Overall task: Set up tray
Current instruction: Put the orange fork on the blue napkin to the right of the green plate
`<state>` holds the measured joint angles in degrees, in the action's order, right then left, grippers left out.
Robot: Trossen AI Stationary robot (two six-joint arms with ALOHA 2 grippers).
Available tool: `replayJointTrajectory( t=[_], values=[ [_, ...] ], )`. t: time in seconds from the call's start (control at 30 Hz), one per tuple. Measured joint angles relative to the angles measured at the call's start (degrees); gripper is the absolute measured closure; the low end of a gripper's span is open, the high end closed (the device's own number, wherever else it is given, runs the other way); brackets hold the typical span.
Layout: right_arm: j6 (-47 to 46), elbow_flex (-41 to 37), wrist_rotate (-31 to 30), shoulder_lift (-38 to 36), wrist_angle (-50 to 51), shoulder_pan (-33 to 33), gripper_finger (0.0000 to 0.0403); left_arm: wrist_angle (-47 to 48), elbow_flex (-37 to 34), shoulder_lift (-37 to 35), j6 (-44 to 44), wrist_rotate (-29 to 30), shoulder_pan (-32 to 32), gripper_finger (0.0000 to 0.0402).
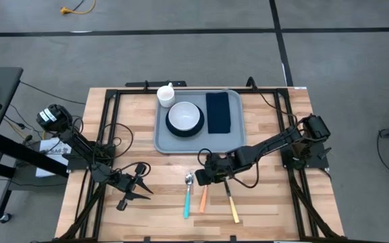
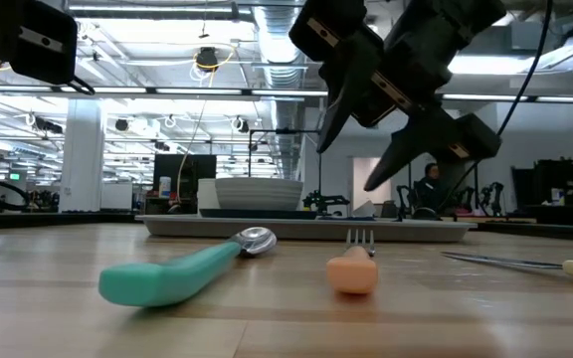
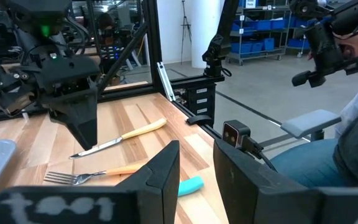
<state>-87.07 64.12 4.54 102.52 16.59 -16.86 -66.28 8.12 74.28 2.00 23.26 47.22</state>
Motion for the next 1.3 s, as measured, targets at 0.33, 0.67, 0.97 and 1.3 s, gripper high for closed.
replayJointTrajectory(
  t=[0.33,0.67,0.97,1.3],
  values=[
    [0.0,0.0,-0.9,0.0,3.3,0.0,0.0179,0.0,0.0,0.0,0.0,0.0,0.0,0.0315],
    [-0.9,-0.1,-2.0,2.1,2.9,-0.4,0.0188,0.0,0.0,0.0,0.0,0.0,0.0,0.0315],
    [-1.0,0.0,-1.7,4.7,-0.5,-1.0,0.0188,1.0,0.0,0.0,0.0,0.0,0.0,0.0315],
    [-1.5,0.0,-3.2,4.7,1.6,-1.1,0.0188,1.1,0.0,0.0,0.0,0.0,0.0,0.0315]
  ],
)
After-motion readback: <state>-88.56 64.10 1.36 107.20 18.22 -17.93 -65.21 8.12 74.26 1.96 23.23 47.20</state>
